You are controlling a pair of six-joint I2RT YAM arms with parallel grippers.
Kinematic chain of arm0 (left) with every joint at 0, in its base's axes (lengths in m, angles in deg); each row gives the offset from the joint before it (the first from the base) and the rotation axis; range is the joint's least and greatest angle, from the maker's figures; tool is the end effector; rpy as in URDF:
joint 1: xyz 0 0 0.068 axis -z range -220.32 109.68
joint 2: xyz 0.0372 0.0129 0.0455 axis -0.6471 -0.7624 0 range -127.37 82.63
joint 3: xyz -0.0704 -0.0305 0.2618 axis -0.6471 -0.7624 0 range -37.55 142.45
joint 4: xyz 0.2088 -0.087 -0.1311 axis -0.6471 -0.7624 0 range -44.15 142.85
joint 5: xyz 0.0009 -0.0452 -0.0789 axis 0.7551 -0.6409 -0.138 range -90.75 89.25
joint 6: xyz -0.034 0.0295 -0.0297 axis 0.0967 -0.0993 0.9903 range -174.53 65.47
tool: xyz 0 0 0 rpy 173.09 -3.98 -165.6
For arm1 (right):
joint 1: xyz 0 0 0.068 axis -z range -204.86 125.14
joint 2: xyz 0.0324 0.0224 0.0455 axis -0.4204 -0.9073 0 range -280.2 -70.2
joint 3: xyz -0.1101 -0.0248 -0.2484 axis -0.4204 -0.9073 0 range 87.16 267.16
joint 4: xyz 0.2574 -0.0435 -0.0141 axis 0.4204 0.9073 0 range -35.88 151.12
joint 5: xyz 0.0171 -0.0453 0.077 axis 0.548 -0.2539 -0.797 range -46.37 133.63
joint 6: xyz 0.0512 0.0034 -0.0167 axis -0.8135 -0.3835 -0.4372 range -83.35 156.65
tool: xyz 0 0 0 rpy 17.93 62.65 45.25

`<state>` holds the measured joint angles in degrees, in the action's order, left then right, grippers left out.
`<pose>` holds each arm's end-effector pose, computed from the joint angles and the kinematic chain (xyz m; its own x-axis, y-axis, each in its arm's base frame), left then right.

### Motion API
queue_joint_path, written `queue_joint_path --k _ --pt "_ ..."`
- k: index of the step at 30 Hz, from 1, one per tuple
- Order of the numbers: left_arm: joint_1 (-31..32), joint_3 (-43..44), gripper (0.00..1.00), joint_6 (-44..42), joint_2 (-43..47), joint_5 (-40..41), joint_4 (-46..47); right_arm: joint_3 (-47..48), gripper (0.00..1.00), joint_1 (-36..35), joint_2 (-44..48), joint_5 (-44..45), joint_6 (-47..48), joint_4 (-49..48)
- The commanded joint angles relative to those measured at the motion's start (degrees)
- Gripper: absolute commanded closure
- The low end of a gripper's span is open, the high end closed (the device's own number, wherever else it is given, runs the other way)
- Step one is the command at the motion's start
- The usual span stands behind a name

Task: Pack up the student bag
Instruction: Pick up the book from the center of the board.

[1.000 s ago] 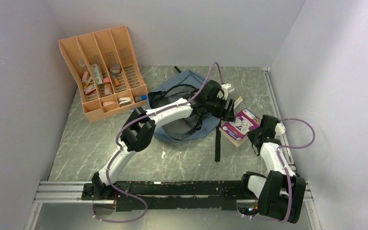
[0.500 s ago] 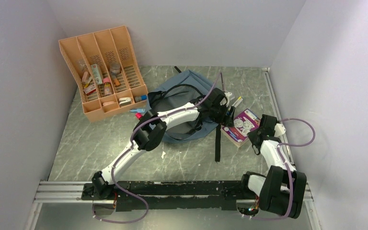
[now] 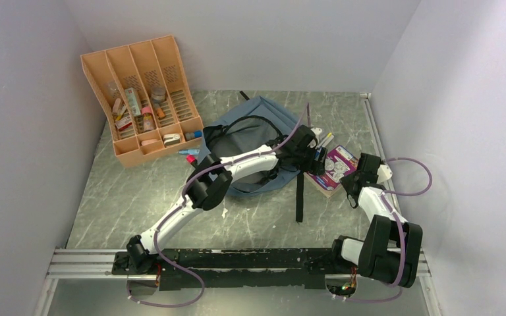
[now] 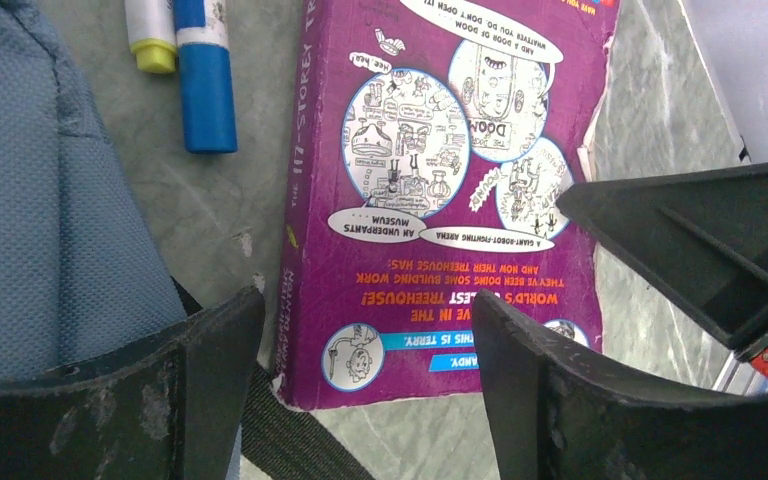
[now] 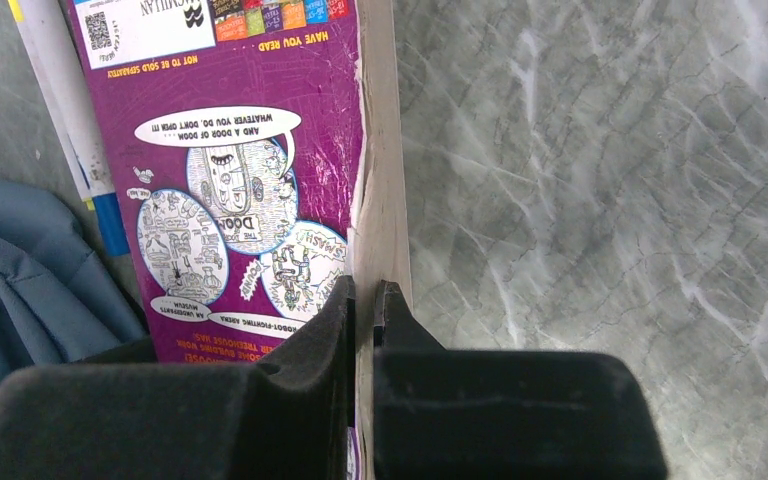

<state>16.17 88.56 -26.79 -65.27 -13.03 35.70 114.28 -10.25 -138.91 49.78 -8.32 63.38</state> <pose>0.3128 -0.4862 0.1503 -0.7289 0.2769 -0.6262 0.6403 0.5994 -0.4803 0.2084 -0.0583 0.1568 -0.3075 0.8063 -0.5053 0.7542 0.5303 0.3873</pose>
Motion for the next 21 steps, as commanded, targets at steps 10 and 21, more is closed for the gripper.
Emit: queue_joint_path --k 10,21 --pt "1.62 -6.11 0.19 4.92 -0.43 -7.85 3.03 -2.07 1.0 0.24 -4.26 -1.39 3.17 2.38" --pt "2.13 -11.08 0.26 11.64 1.8 -23.51 8.61 -1.7 0.96 0.19 -11.86 -8.18 5.25 -1.89"
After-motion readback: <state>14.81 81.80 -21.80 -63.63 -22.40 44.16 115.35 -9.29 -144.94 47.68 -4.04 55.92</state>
